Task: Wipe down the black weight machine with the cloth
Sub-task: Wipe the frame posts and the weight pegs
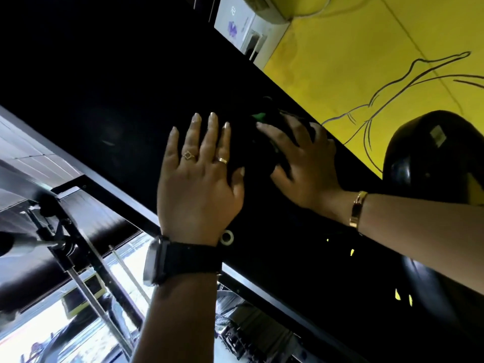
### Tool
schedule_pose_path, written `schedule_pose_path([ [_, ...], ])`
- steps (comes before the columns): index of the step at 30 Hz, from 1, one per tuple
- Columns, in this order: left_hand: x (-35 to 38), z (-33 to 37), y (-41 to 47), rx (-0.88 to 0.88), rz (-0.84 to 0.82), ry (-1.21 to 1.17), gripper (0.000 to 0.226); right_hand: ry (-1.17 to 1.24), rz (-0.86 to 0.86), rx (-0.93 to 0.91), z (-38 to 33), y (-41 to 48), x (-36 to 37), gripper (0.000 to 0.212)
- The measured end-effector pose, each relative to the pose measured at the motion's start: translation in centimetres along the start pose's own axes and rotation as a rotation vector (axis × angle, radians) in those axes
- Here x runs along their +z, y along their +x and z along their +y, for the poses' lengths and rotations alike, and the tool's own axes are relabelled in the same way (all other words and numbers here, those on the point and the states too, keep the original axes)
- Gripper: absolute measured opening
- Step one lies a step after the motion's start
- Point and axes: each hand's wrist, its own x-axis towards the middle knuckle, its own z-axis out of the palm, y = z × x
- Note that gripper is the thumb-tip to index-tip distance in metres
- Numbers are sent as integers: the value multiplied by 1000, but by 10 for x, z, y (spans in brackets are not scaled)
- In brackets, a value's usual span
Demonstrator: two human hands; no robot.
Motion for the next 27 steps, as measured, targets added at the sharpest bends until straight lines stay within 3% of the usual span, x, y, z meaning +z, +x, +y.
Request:
schedule_pose_path([
  [5, 2, 3, -3, -20, 10, 2, 65, 31, -11, 290, 24, 25, -2, 76],
  [13, 4, 11, -7, -74, 2, -2, 63, 57, -61, 674, 10, 3, -3, 54],
  [19, 3, 19, -15, -41, -7, -15, 64, 100, -21, 609, 4, -15, -3, 70],
  [24, 3, 19, -14, -33, 26, -31, 61, 103, 2, 687, 17, -5, -1, 53],
  [27, 3, 22, -16, -4, 5, -43, 60, 91, 12, 735, 16, -8, -4, 54],
])
